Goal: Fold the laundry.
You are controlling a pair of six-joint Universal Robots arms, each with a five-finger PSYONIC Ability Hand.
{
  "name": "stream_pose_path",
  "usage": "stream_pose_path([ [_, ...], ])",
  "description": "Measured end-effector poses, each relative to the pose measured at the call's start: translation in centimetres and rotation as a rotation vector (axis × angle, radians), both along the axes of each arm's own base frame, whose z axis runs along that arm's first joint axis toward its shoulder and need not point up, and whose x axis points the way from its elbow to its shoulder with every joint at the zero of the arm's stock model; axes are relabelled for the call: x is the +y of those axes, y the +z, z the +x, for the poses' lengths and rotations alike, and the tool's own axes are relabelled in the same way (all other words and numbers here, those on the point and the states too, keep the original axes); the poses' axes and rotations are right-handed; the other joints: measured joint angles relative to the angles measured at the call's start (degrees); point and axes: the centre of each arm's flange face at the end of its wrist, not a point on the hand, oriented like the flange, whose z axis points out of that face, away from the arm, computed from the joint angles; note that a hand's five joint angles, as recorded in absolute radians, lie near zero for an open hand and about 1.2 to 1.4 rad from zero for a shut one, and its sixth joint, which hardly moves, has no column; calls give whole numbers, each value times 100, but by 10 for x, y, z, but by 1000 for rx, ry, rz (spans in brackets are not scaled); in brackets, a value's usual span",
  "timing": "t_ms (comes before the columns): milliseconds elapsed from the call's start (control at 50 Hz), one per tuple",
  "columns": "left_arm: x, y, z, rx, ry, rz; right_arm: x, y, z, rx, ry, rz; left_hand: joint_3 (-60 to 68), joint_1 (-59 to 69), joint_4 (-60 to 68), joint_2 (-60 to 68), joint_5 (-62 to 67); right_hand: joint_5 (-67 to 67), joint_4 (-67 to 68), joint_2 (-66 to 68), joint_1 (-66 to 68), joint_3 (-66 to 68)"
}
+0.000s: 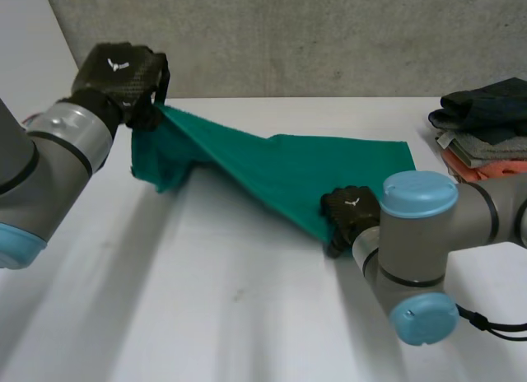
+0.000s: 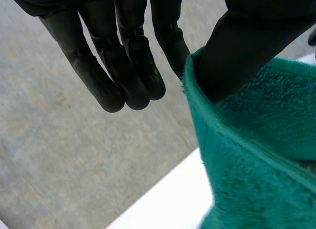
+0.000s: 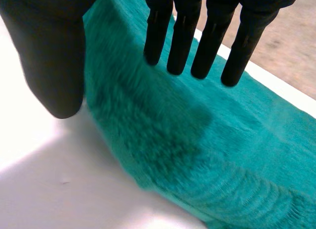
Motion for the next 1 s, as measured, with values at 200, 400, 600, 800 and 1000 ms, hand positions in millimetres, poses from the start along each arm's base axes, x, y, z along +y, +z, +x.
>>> stream_pose_path([
  [200, 3, 24, 9, 43, 51, -44, -40, 18, -33, -33, -238, -54, 0, 0, 0, 0, 0, 760, 812, 785, 778, 811],
  [400, -9, -6, 21, 3, 86, 42, -63, 35, -77, 14, -193, -17, 0, 0, 0, 0, 0, 943, 1007, 984, 973, 1000],
  [600, -12, -61, 29, -133, 76, 199, -52, 58, -107, 155, -71, 71, 0, 0, 0, 0, 0, 2475, 2501, 2477, 2423, 2478],
  [800, -4, -111, 50, -420, 29, 429, -15, 86, -132, 393, 193, 255, 0, 0, 0, 0, 0, 3254, 3415, 3263, 2983, 3326],
  [1000, -21, -140, 57, -499, -15, 555, -28, 76, -131, 394, 224, 302, 0, 0, 0, 0, 0, 1776, 1841, 1717, 1693, 1782],
])
